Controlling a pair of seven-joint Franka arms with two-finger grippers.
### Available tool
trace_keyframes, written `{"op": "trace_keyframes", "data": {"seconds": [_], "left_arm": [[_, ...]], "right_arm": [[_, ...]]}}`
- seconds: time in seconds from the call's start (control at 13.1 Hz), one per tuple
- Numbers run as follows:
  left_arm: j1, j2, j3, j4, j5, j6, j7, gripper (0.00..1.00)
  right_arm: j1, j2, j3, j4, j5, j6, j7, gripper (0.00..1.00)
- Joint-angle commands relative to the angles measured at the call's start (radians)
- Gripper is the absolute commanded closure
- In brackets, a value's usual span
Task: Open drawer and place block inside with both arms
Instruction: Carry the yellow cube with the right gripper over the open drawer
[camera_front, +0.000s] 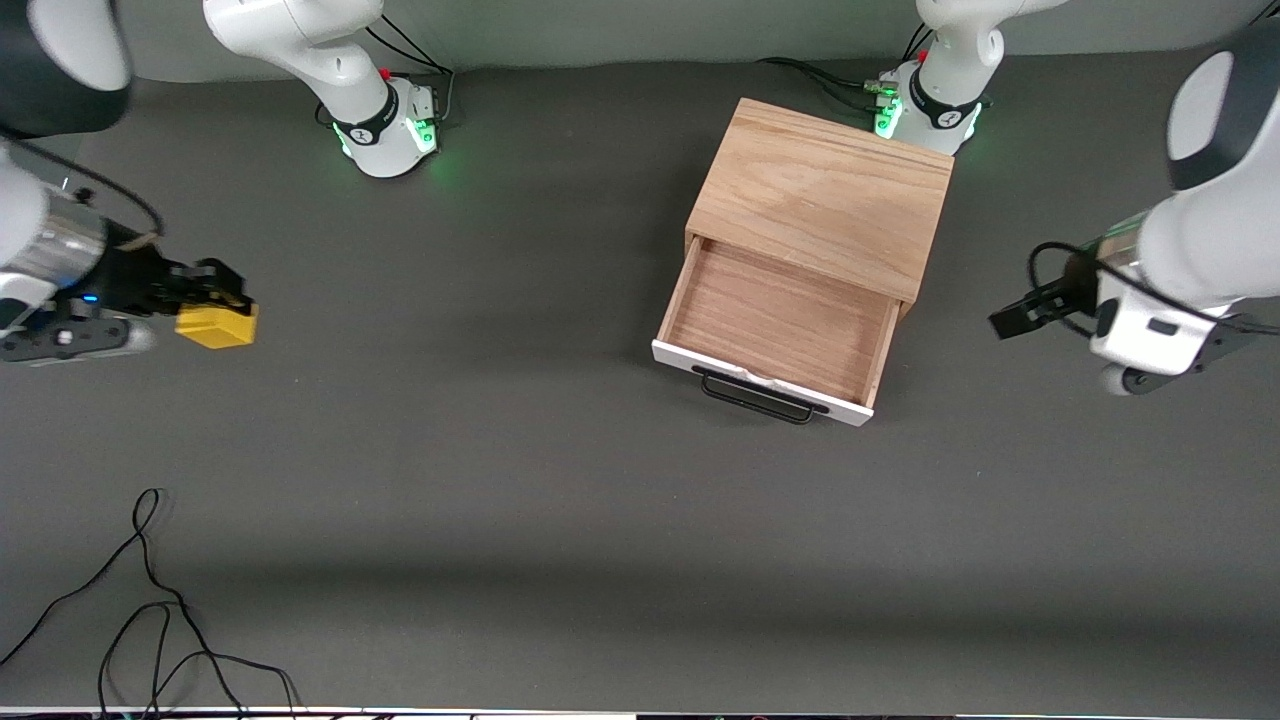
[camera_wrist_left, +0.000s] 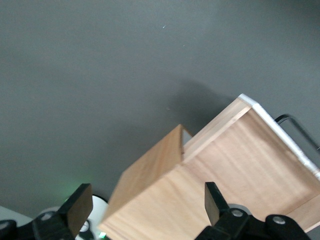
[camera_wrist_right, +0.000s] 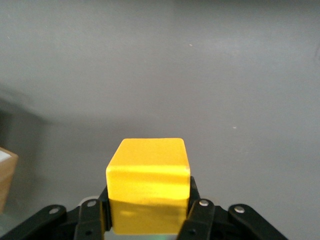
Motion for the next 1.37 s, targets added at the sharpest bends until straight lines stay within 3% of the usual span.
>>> {"op": "trace_keyframes", "data": {"seconds": [0.0, 0.23, 0.46, 0.84, 1.3], "left_arm": [[0.048, -0.104, 0.003, -0.116, -0.02, 0.044, 0.207, 0.0], [0.049, -0.159, 0.023, -0.175, -0.013, 0.103, 0.371, 0.0], [0.048, -0.227, 0.066, -0.261, -0.018, 0.167, 0.451, 0.0], [0.048, -0.231, 0.11, -0.253, -0.02, 0.187, 0.555, 0.0], [0.031, -0.228, 0.114, -0.232, -0.023, 0.191, 0.566, 0.0]], "right_arm": [[0.099, 0.107, -0.005, 0.134, 0.005, -0.018, 0.186, 1.0], [0.154, 0.211, -0.005, 0.248, 0.108, -0.016, 0.349, 1.0], [0.228, 0.276, -0.005, 0.283, 0.11, -0.001, 0.479, 1.0], [0.39, 0.382, -0.005, 0.34, 0.102, 0.093, 0.776, 1.0], [0.542, 0.625, -0.001, 0.577, 0.11, 0.142, 1.108, 1.0]]}}
